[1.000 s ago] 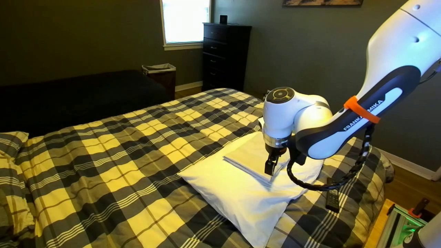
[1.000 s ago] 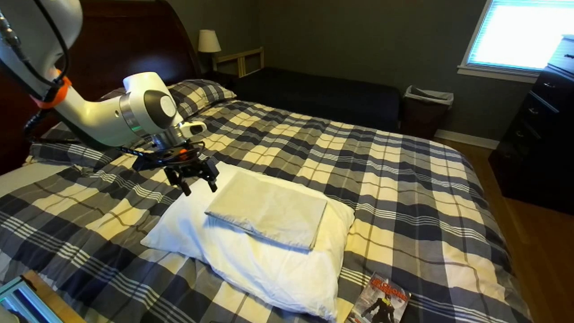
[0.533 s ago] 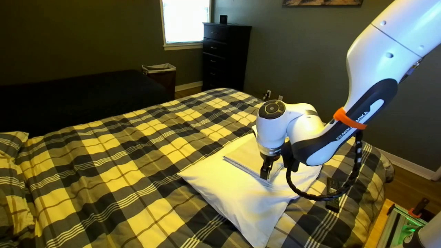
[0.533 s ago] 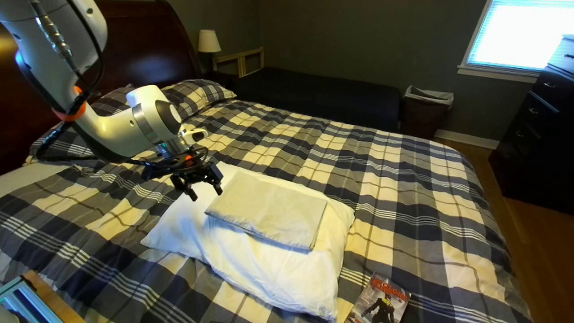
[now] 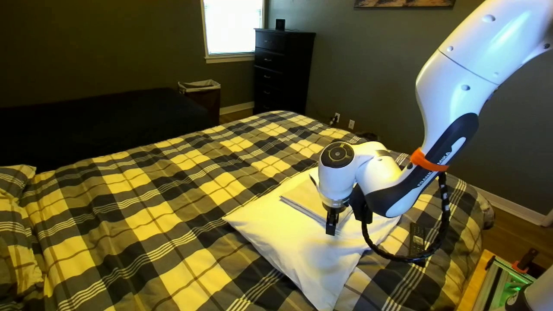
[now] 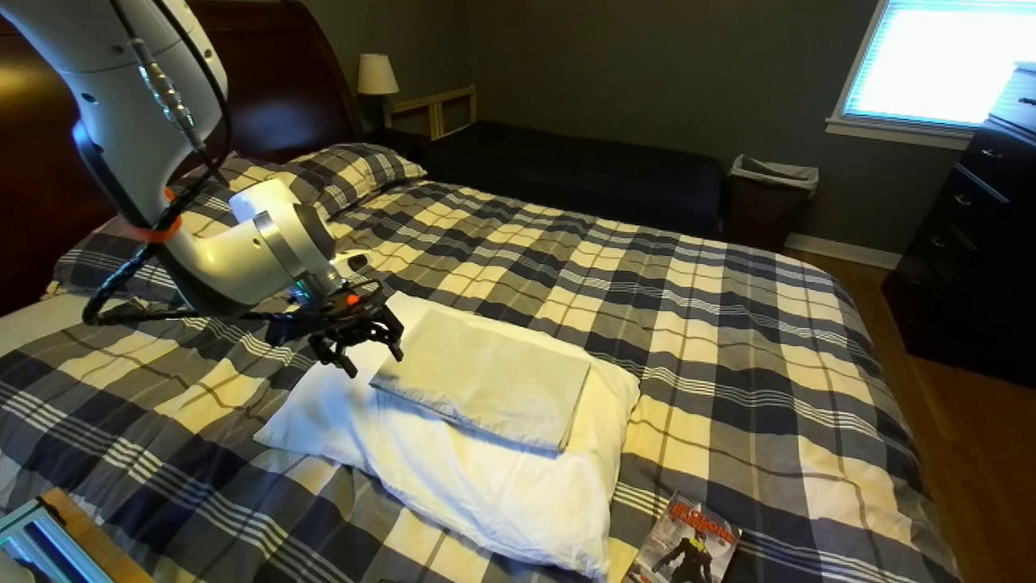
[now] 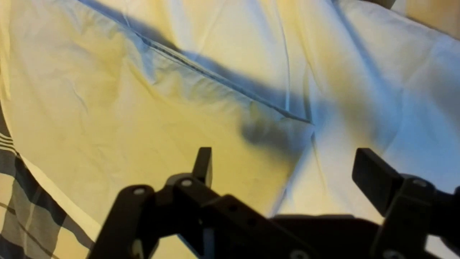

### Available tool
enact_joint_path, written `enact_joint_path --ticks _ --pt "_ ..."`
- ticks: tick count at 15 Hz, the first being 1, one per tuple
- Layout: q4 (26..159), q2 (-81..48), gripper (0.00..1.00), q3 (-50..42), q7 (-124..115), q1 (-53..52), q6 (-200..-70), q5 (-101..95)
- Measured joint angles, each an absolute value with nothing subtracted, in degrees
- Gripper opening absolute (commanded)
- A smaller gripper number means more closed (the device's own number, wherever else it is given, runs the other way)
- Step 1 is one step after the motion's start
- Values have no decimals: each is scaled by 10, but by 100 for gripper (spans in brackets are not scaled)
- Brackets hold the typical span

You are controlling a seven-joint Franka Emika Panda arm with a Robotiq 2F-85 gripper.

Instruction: Fold the white cloth twice

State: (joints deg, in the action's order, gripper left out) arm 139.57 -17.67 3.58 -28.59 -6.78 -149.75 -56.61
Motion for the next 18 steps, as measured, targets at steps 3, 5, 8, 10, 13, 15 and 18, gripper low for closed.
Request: enact_joint_path --ticks 3,5,8,10,13,15,18 --pt "1389 -195 100 32 -293 -68 -1497 -591" --pt "1383 -204 93 29 -301 -68 -1497 -605" --pt "1375 -216 69 27 -308 -68 -1497 -616" --pt "1373 -220 54 25 -309 -68 -1497 -621" --pt "1371 -223 31 24 -312 -68 -1495 -627" --pt "1371 -223 16 23 -312 -68 -1490 -629" --pt "1371 -220 0 18 -313 -68 -1480 -629"
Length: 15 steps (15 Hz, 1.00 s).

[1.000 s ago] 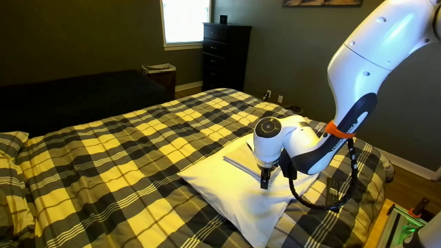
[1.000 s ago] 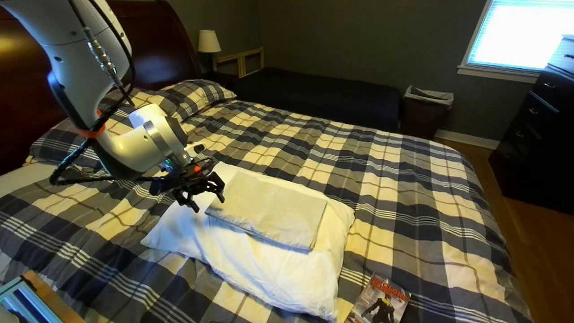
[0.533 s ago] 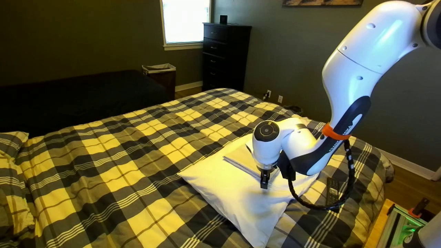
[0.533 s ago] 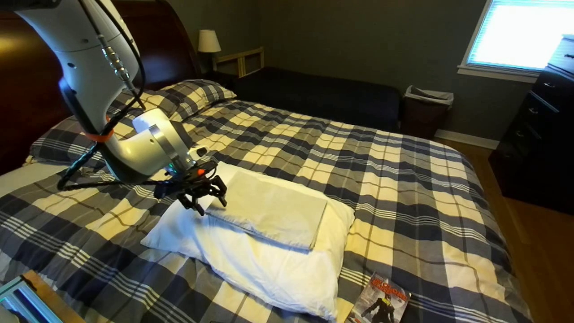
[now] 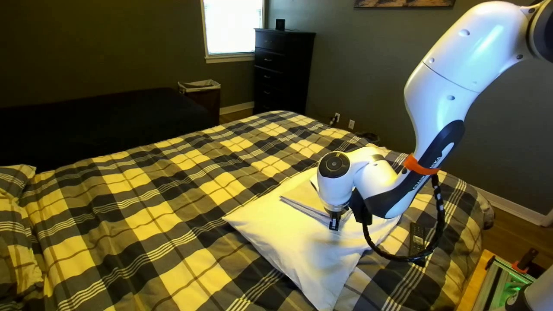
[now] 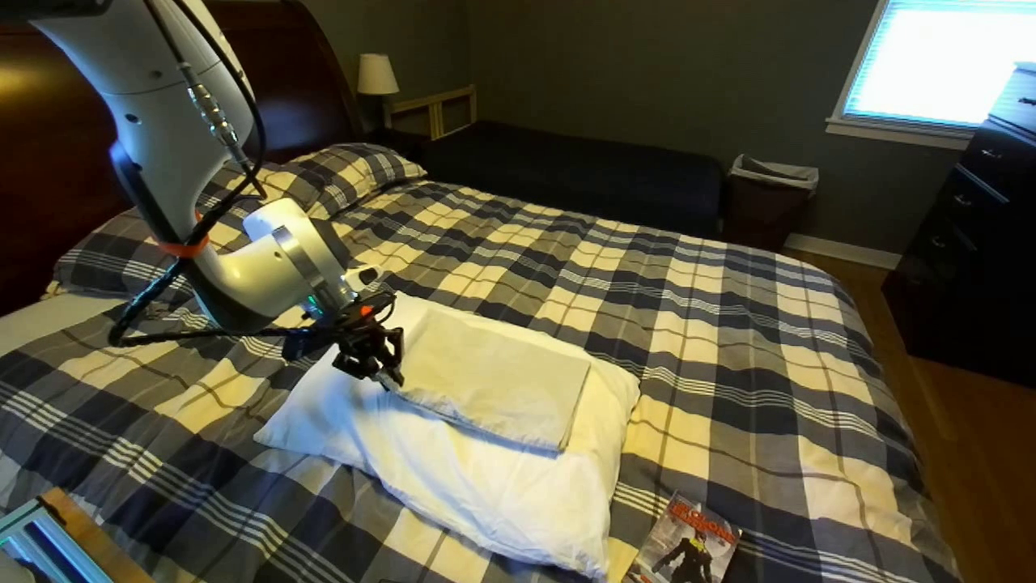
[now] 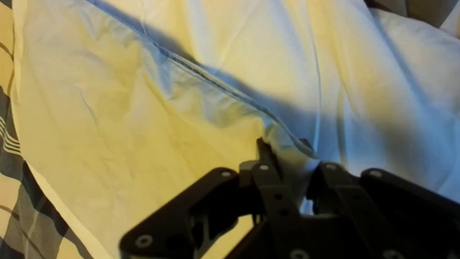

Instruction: Fold the white cloth twice

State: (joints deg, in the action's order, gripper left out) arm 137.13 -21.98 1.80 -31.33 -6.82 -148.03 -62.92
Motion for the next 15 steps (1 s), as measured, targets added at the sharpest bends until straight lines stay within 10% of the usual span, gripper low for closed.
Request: enact_joint_path --ticks 15 --pt "1360 -196 1 -14 -305 -60 -1474 -632"
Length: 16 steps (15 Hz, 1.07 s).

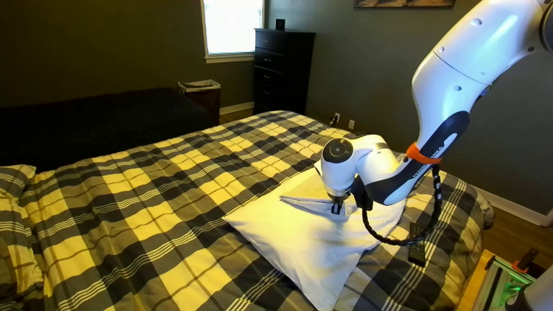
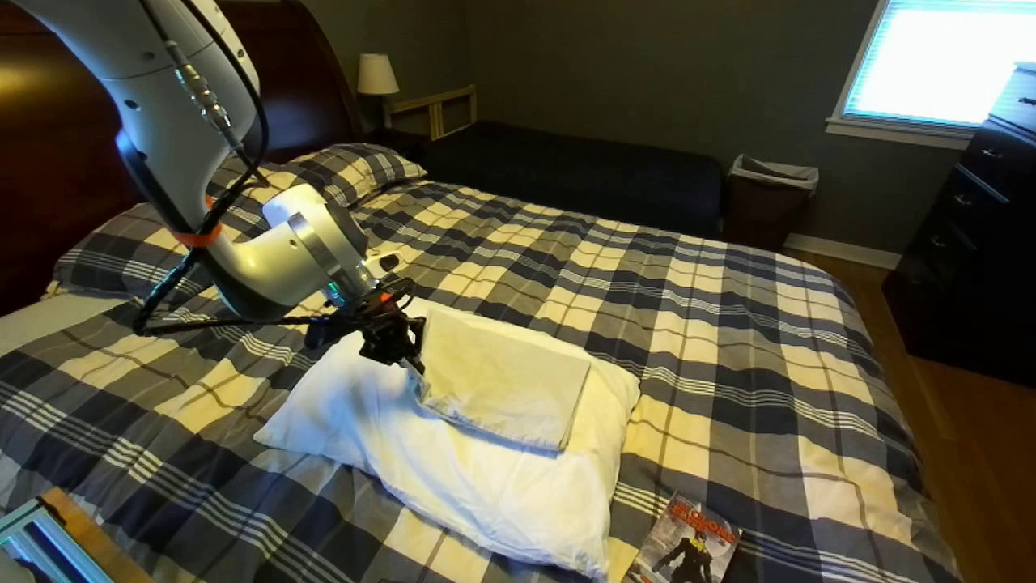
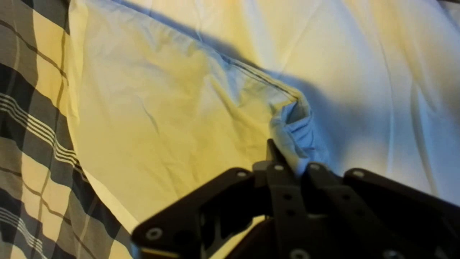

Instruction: Fold the white cloth twice

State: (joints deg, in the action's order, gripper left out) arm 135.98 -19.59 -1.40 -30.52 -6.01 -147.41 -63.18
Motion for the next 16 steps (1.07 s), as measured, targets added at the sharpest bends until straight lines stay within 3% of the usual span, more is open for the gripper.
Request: enact_joint_path --ticks 10,16 --pt "1281 -202 4 -57 -260 -21 -1456 -633" --pt "1276 -204 1 -54 -258 -19 -1455 -633"
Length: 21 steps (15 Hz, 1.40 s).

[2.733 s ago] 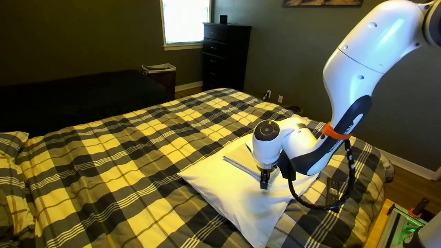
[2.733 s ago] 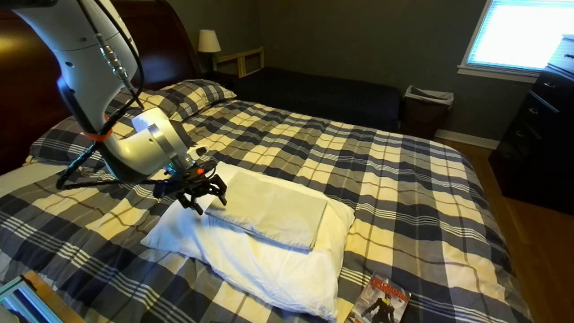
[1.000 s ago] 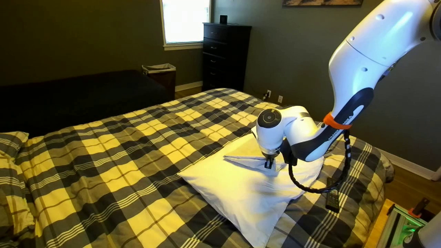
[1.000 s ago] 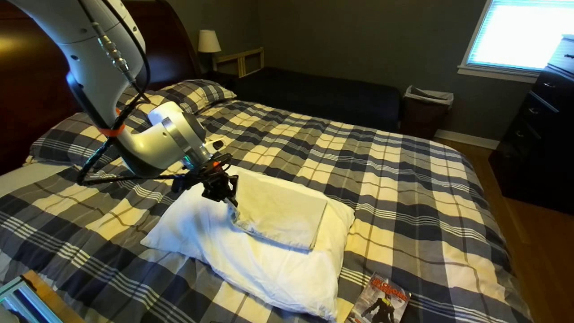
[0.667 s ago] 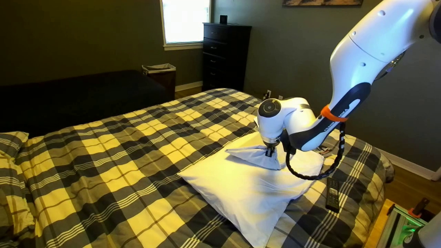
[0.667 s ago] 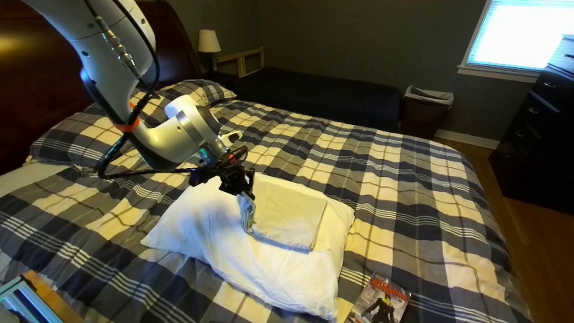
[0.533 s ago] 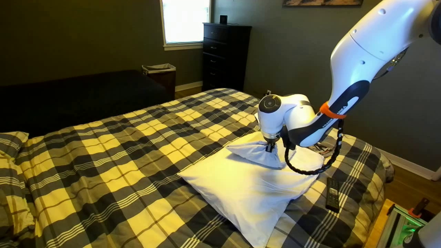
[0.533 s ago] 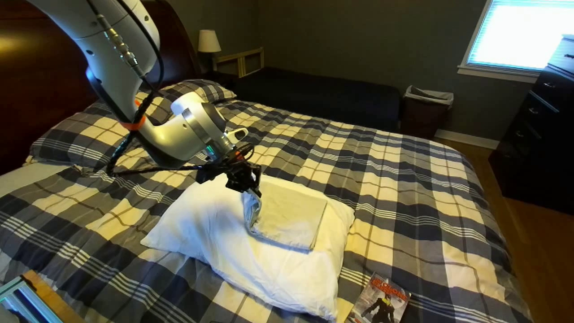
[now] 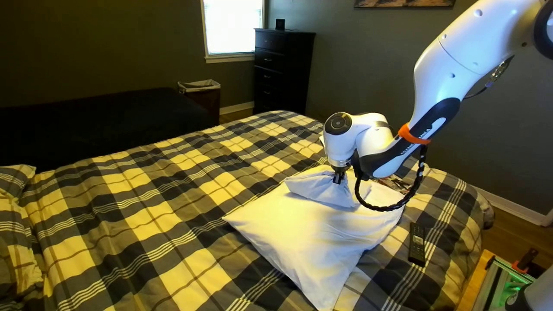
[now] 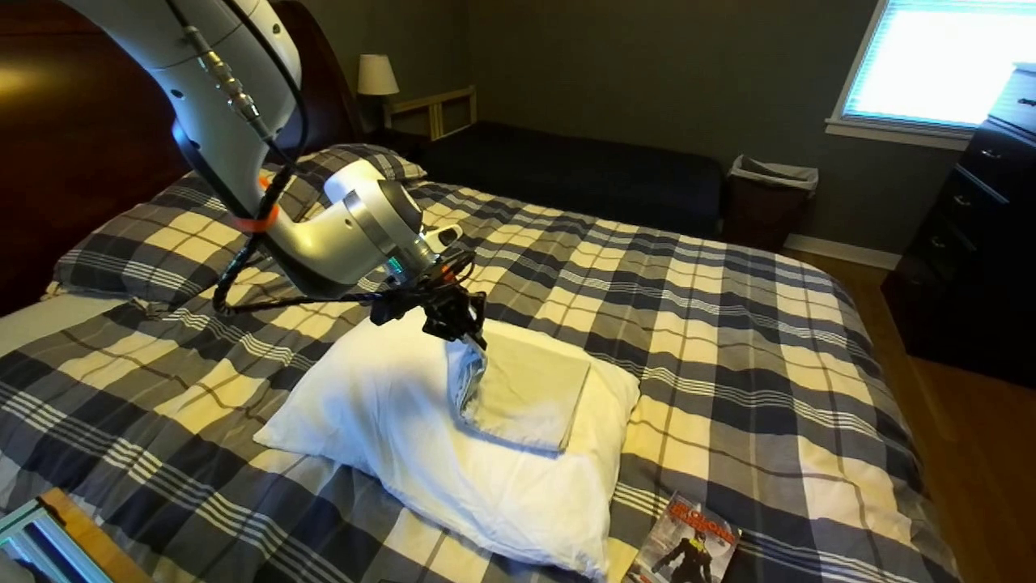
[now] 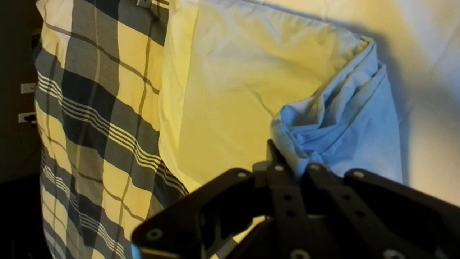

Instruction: Fold the white cloth twice

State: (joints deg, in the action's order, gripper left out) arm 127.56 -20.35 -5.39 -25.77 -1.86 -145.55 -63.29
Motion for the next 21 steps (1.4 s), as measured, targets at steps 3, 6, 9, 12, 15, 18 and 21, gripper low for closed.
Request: enact_joint_path --ticks 3,6,9,12,15,18,21 --pt "1273 -204 1 -54 -256 -14 -1455 -624" --pt "1259 -209 1 -59 -240 6 -1456 -613" --pt "1228 -225 1 -64 -217 25 -1456 -605" --pt "1188 -254 1 -66 -186 38 -1459 -600" --pt "1147 -291 1 -66 -151 45 -1465 -589" --pt "1105 -332 1 -66 -117 52 -1467 -563" --pt "1070 -364 1 -67 -89 60 -1467 -536"
